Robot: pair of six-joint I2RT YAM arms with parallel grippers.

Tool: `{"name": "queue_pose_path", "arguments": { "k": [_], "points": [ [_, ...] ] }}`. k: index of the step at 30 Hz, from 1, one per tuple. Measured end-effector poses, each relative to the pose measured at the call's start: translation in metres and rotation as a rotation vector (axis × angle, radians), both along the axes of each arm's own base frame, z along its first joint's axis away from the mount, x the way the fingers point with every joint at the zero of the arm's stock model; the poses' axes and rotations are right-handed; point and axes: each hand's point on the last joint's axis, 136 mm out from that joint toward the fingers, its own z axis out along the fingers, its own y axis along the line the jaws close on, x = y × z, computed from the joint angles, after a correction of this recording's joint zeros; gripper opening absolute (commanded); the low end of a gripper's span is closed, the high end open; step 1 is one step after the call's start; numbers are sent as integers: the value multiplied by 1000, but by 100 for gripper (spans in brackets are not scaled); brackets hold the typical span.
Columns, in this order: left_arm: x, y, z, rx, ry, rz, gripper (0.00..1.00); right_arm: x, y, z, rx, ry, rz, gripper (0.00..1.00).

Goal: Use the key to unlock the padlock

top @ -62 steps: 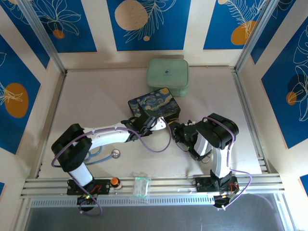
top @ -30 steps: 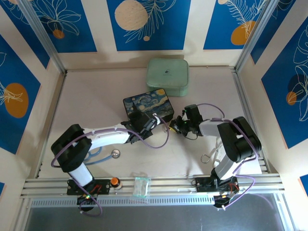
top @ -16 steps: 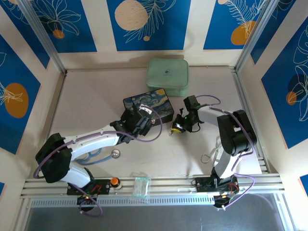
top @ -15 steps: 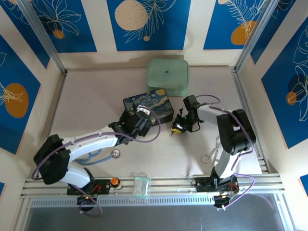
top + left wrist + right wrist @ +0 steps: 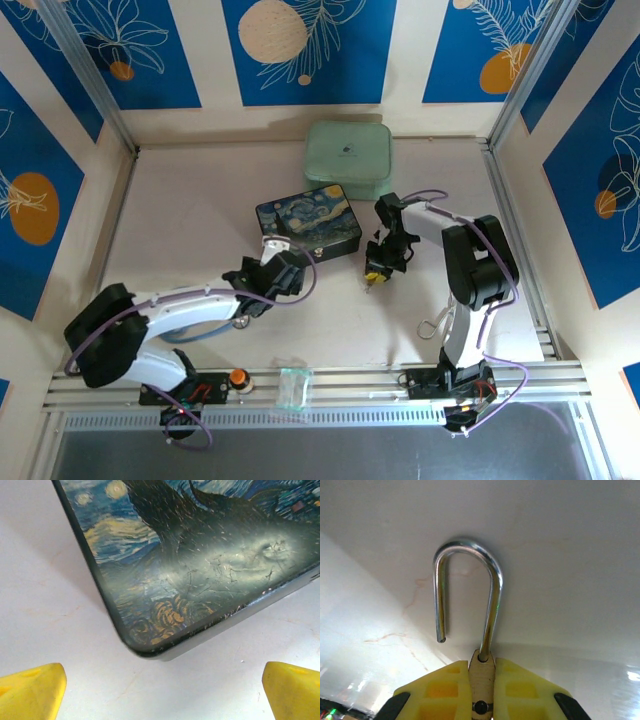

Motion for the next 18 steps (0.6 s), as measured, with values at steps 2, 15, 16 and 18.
{"name": "queue_pose_path", "arguments": {
  "k": [2, 15, 16, 18],
  "points": [
    [2, 2, -6, 1, 2, 34, 99, -2, -8, 0, -26, 14, 0, 6],
    [40, 33, -18, -35, -25, 202, 99, 1, -61, -2, -213, 9, 28, 33],
    [42, 36, -19, -37, -23, 211, 99, 1, -63, -2, -217, 9, 27, 35],
    [46, 42, -19, -45, -20, 229, 99, 2, -68, -2, -229, 6, 30, 40]
  ]
}}
